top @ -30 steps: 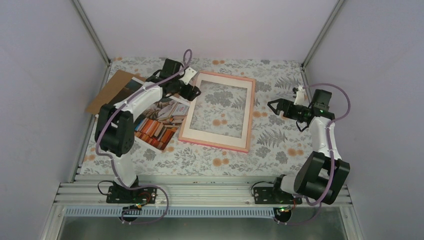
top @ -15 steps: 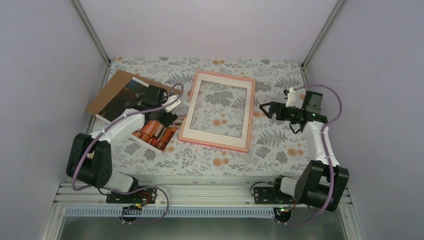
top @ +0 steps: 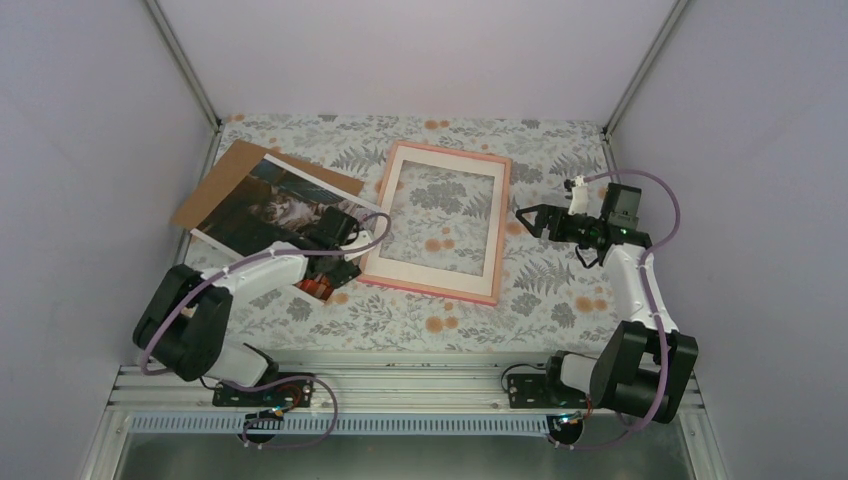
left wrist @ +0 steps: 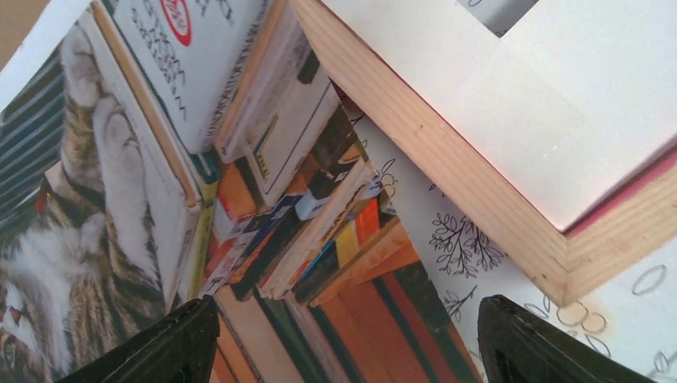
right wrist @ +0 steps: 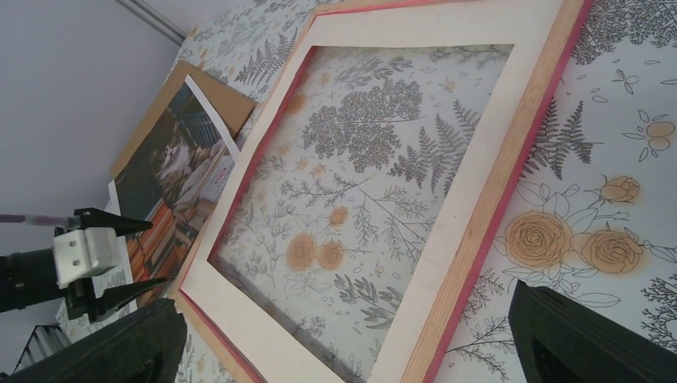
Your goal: Put the photo into the frame
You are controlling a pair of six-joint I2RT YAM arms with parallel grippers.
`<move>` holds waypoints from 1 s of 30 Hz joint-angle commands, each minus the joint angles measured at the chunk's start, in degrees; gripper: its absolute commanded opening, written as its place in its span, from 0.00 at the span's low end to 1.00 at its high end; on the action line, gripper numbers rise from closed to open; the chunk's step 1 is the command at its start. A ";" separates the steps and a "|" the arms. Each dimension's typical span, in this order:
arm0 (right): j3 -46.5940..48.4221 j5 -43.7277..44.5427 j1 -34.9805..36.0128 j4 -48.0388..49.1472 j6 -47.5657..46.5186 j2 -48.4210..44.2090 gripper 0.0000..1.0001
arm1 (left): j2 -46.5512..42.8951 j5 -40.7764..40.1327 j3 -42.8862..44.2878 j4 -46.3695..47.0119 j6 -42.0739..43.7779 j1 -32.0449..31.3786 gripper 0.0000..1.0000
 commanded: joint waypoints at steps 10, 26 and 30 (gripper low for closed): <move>1.28 1.79 0.38 0.01 0.23 -1.42 1.00 | 9.71 -14.67 -0.37 9.15 -3.32 -4.43 0.68; 1.71 3.13 1.51 0.93 -0.89 -0.58 0.99 | 6.21 -7.15 10.80 1.23 -6.09 0.43 0.03; 1.39 3.01 2.36 1.63 -0.97 -0.58 0.99 | 5.56 -4.29 14.59 -2.06 -6.30 2.98 0.02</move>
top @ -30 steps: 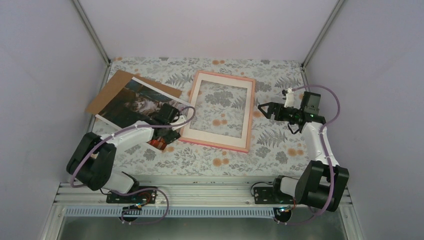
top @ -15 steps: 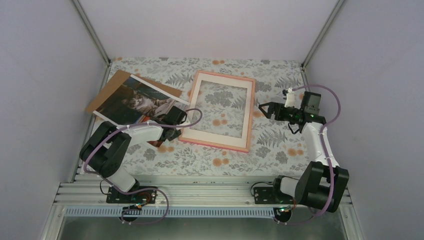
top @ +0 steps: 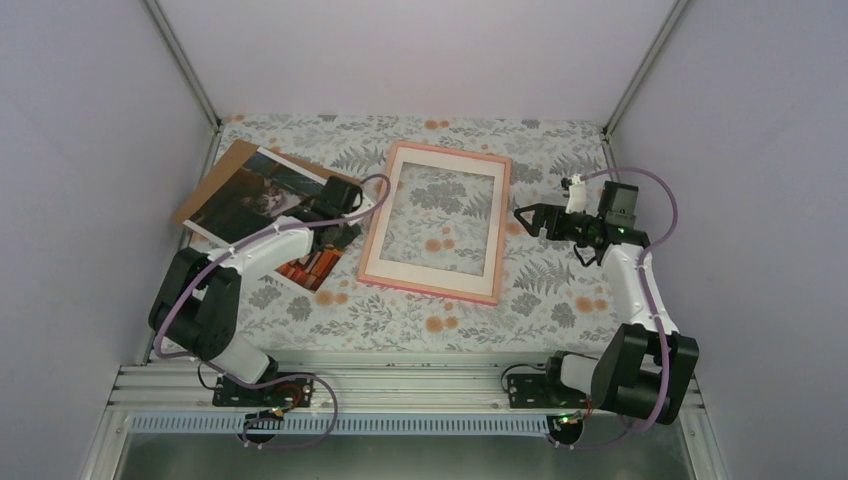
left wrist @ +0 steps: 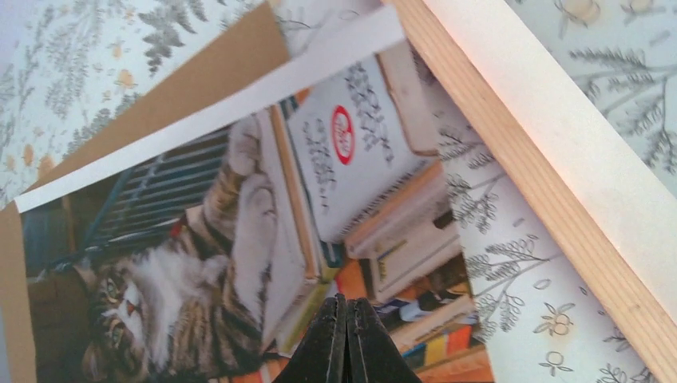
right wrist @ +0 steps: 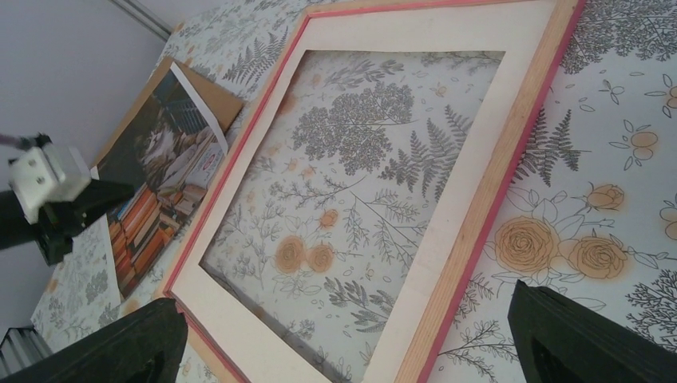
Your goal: Put the photo into the frame
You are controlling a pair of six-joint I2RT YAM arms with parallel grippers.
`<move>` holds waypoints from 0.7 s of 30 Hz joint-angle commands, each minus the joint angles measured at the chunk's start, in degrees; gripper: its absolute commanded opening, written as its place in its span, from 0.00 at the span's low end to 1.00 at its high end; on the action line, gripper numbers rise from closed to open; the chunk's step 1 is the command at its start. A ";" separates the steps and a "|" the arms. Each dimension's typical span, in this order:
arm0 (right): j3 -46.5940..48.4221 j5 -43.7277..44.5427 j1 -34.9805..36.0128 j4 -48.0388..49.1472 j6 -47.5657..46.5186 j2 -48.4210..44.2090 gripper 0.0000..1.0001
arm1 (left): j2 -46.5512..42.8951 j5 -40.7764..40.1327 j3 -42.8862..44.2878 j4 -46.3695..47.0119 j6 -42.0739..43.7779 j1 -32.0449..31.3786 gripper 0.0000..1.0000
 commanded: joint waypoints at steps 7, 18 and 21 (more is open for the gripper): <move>1.34 0.23 3.57 3.24 -1.66 0.59 0.99 | -4.64 7.99 5.78 -7.13 0.28 4.26 0.02; 1.65 0.86 4.65 2.86 -2.77 0.72 1.00 | -10.00 13.11 -4.30 -3.52 5.14 4.59 0.94; 1.70 1.35 4.88 2.14 -3.85 0.47 1.00 | -17.24 15.79 -10.13 -3.87 12.99 5.92 1.00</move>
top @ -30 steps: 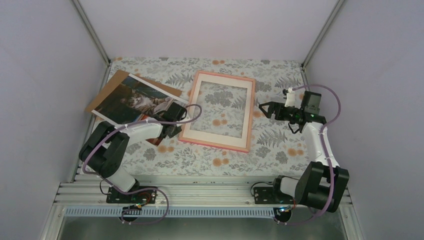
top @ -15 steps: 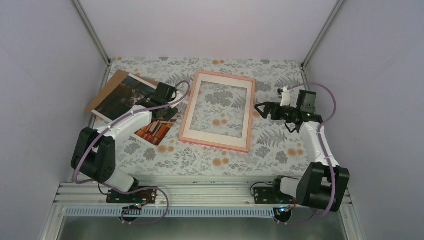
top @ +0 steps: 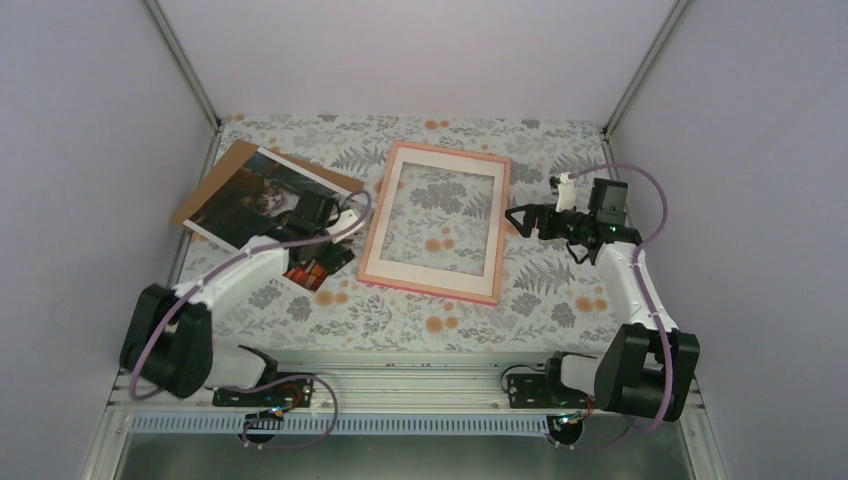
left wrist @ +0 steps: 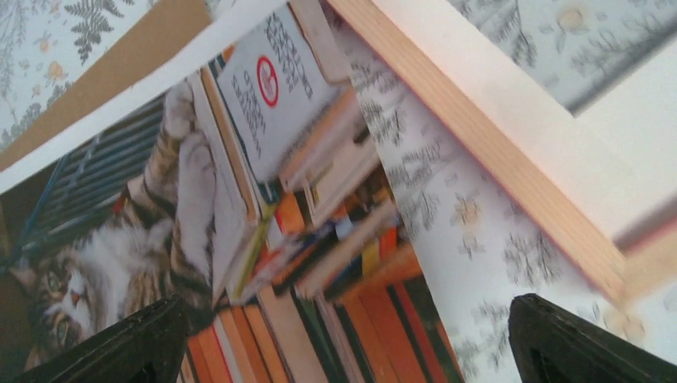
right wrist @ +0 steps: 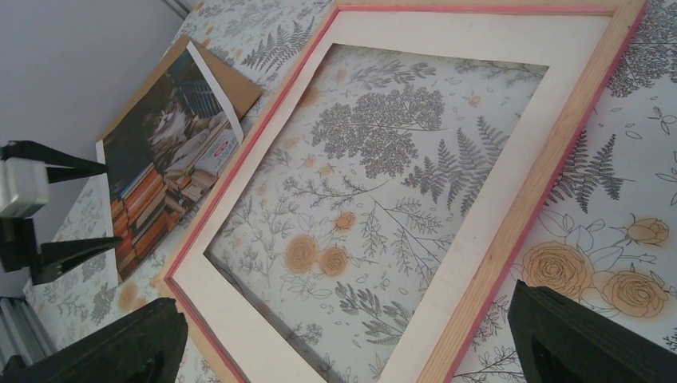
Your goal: Put the photo into the frame
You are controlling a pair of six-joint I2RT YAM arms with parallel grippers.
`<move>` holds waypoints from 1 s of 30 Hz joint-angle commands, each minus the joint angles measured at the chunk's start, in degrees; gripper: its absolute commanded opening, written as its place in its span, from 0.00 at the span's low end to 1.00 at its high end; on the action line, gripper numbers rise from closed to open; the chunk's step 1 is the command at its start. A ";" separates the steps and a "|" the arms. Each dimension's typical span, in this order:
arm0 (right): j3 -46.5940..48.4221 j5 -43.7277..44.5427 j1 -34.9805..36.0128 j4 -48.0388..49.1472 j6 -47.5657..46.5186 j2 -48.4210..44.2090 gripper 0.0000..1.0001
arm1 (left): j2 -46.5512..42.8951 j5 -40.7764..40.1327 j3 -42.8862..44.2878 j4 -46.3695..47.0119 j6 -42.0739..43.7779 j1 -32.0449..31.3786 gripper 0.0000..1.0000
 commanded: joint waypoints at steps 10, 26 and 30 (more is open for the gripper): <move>1.15 1.08 1.25 0.50 -2.96 1.22 1.00 | -31.90 8.63 -18.51 -12.78 41.12 9.02 1.00; 2.10 2.39 1.51 0.85 -1.61 1.86 1.00 | -32.80 0.22 -34.43 7.41 47.52 7.94 0.87; 2.33 3.25 1.51 0.82 -1.45 2.38 1.00 | -31.94 -0.83 -39.22 18.28 47.54 5.70 0.74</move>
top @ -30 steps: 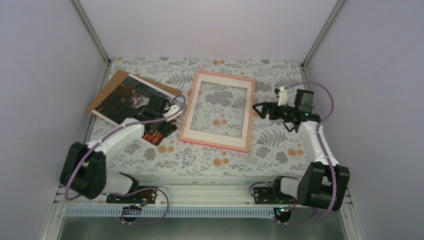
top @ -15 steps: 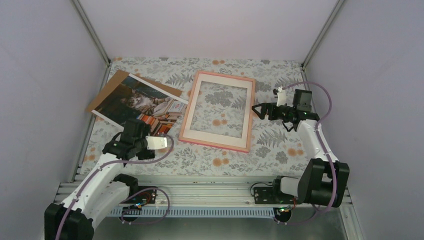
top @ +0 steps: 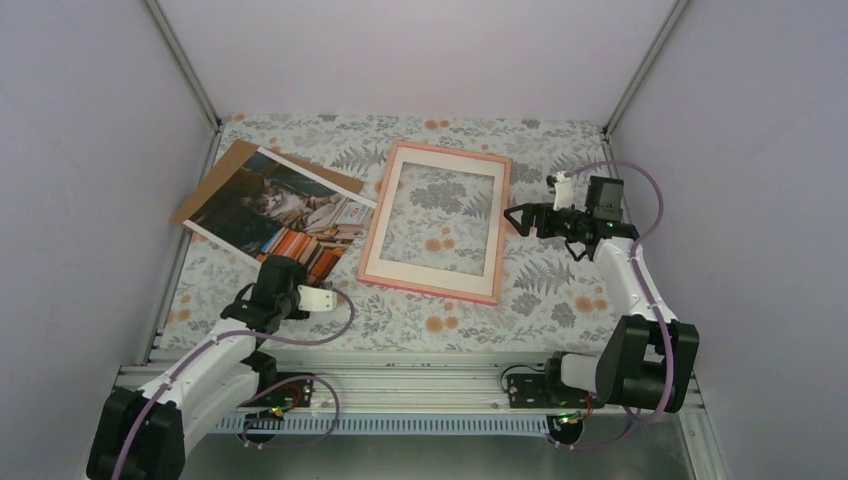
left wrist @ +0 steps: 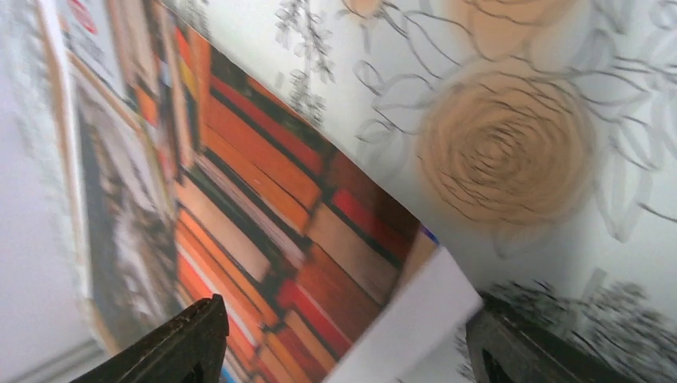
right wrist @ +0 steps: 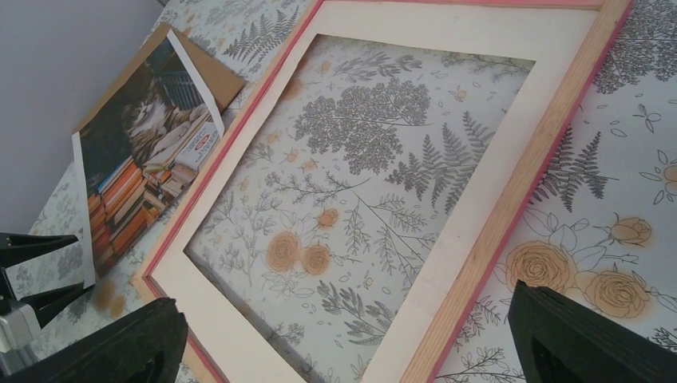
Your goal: Put the photo into the frame
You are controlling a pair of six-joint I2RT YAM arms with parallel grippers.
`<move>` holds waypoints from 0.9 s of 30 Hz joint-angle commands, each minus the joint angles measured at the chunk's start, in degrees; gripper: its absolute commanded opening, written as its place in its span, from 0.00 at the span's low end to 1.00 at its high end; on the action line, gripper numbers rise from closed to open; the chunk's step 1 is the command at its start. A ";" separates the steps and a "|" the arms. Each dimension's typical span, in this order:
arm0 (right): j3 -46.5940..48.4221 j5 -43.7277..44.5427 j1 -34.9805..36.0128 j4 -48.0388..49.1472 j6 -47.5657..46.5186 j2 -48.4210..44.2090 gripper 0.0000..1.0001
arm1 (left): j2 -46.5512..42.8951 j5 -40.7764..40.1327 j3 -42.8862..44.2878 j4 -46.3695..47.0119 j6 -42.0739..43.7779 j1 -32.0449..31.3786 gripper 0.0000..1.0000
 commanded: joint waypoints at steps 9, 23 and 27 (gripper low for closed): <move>3.89 3.06 0.54 -0.03 -0.17 1.81 1.00 | 9.56 -1.07 -11.77 31.51 3.52 -3.05 0.54; 4.00 1.96 0.52 0.42 -2.48 0.01 1.00 | 14.54 0.03 6.87 16.85 -7.48 -0.61 0.03; 2.41 0.59 0.70 3.32 -4.06 -2.13 1.00 | 15.86 1.34 19.59 6.55 -13.78 1.12 0.02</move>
